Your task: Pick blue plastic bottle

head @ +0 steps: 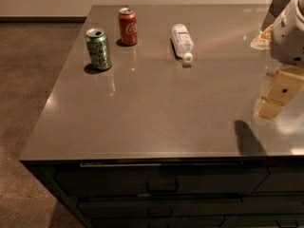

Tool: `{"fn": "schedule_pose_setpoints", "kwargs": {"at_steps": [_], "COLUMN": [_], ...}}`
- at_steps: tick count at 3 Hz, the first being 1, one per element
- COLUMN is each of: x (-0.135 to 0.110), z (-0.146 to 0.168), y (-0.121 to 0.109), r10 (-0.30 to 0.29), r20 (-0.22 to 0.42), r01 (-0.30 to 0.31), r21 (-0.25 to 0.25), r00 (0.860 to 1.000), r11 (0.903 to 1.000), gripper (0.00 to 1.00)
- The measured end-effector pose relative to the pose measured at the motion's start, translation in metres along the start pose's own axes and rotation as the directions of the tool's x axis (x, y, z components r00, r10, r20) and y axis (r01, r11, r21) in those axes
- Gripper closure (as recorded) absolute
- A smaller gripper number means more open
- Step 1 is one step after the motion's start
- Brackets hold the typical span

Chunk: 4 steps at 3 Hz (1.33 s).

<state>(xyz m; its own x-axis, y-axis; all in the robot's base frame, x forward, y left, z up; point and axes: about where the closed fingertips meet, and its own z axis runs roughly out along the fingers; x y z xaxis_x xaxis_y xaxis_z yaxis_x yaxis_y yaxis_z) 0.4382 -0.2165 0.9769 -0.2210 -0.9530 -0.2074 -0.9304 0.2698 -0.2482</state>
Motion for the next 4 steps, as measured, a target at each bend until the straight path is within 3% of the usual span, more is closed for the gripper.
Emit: {"fn": "schedule_pose_setpoints", "kwargs": {"at_steps": [1, 2, 3, 4], "x": [0.0, -0.015, -0.042, -0.073], "z": [0.0, 0.003, 0.014, 0.031], "y": [0.0, -0.015, -0.04, -0.084], "r10": [0.0, 0.019, 0.071, 0.187], "r20": [0.001, 0.016, 0.065, 0.134], "r01": [0.0, -0.019, -0.07, -0.187], "r21": [0.001, 0.006, -0.006, -0.015], "r00": [1.0, 1.0, 0.995, 0.973], "r11": [1.0, 0.9998, 0.9975, 0.9822], "gripper": [0.0, 0.0, 0.0, 0.0]}}
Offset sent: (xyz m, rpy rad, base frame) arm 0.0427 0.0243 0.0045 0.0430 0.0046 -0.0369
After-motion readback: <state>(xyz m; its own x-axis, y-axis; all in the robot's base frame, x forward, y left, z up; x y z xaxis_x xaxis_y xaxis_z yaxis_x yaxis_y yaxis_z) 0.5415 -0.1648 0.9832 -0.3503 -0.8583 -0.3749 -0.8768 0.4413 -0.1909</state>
